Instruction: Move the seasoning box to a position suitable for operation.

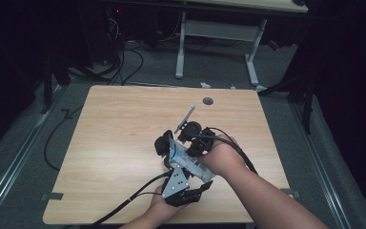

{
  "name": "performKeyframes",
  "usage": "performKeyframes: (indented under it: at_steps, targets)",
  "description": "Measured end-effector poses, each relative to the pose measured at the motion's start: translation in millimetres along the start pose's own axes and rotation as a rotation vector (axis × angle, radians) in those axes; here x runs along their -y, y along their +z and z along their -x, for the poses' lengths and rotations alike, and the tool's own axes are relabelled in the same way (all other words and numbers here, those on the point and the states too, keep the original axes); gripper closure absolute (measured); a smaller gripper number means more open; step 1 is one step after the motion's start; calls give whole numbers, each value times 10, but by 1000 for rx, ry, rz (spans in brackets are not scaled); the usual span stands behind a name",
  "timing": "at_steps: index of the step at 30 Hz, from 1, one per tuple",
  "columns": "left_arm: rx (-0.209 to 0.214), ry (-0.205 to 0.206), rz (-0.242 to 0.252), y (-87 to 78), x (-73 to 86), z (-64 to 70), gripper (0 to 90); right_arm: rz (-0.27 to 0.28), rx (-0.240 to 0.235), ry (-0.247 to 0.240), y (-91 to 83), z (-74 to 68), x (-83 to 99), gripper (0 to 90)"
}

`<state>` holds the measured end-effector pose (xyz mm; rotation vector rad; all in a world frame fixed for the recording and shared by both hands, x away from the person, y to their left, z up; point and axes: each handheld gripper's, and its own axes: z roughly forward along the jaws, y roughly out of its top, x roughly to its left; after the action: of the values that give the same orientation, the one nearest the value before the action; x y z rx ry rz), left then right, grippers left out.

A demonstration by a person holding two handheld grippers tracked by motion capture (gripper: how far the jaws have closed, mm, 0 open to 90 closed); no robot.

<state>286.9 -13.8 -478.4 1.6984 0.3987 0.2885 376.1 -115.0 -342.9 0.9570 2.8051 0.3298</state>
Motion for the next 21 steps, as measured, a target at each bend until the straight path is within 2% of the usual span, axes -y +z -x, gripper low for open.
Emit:
performKeyframes:
  at_steps: [21]
  targets:
    - [1,25,-16,-26,97,59,510,7,-16,9,13,-16,76,893]
